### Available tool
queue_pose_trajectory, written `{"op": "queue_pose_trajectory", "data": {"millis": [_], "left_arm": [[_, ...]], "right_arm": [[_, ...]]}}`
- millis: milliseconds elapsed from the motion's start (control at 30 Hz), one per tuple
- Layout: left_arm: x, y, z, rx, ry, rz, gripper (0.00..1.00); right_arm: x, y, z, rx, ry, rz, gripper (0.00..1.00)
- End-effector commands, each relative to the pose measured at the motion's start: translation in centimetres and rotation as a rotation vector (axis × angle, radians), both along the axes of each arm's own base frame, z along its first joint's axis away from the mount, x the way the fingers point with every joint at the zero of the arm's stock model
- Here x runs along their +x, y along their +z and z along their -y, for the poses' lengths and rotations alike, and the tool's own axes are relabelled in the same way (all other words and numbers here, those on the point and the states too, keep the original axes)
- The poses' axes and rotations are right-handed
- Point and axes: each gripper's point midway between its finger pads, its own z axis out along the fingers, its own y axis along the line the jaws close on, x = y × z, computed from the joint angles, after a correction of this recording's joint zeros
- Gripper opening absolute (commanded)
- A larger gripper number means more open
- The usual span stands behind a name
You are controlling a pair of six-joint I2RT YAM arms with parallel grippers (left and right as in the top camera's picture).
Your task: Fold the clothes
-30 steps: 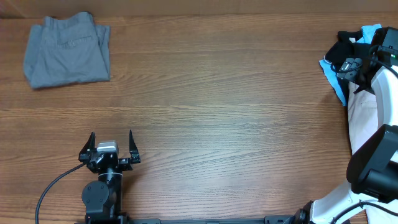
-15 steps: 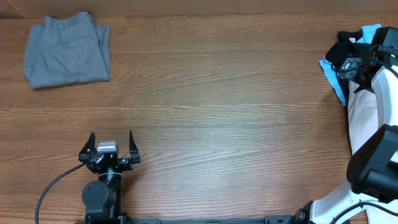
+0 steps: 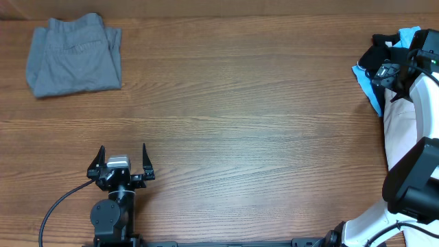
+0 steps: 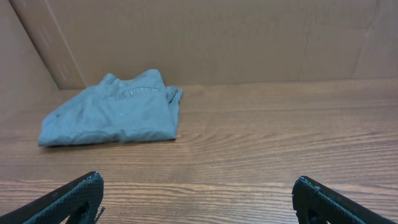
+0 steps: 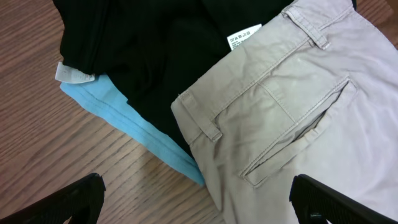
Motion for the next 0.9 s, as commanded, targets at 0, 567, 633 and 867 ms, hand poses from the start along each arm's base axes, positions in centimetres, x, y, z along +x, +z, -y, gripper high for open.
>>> {"op": "queue_pose_trajectory", "data": {"millis": [0,567,633,867], "left_arm": [[0.0,0.1,0.0,-0.012,0.003,0.011,1.00],[0.0,0.1,0.0,-0.012,0.003,0.011,1.00],[0.0,0.1,0.0,-0.012,0.003,0.011,1.00],[0.0,0.1,0.0,-0.012,0.003,0.011,1.00]], "right_arm": [[0.1,0.9,0.1,-0.012,0.004,0.017,1.00],[0.5,1.2,0.3,-0.025,0.003,0.038,1.00],[0.6,1.4,0.7,-0.047,-0.007,0.042,1.00],[1.0,2.0,1.4,-0.093,-0.001,0.055,1.00]]}}
